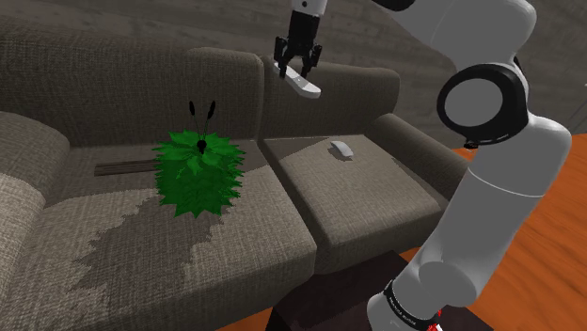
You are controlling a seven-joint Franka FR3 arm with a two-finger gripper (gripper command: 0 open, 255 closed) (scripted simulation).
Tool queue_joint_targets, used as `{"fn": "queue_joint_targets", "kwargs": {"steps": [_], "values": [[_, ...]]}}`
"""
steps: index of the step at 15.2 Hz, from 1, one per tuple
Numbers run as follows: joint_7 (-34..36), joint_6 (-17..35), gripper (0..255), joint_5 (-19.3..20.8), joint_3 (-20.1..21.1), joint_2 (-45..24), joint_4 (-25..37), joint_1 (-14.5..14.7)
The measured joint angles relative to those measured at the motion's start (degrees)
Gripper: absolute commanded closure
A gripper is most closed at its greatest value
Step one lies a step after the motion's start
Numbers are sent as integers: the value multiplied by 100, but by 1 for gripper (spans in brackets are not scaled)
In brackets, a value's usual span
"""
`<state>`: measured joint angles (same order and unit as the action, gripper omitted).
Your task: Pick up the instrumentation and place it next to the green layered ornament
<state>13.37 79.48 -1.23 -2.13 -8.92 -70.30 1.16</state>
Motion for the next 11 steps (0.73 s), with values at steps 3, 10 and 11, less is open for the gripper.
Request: {"fn": "queue_joint_targets", "kwargs": {"steps": [3, 10, 11], "values": [[1, 325, 255, 7, 3, 145, -468, 6], [2, 944, 255, 17, 8, 363, -1305, 16], [-6, 1035, 255, 18, 5, 400, -1433, 13]]}}
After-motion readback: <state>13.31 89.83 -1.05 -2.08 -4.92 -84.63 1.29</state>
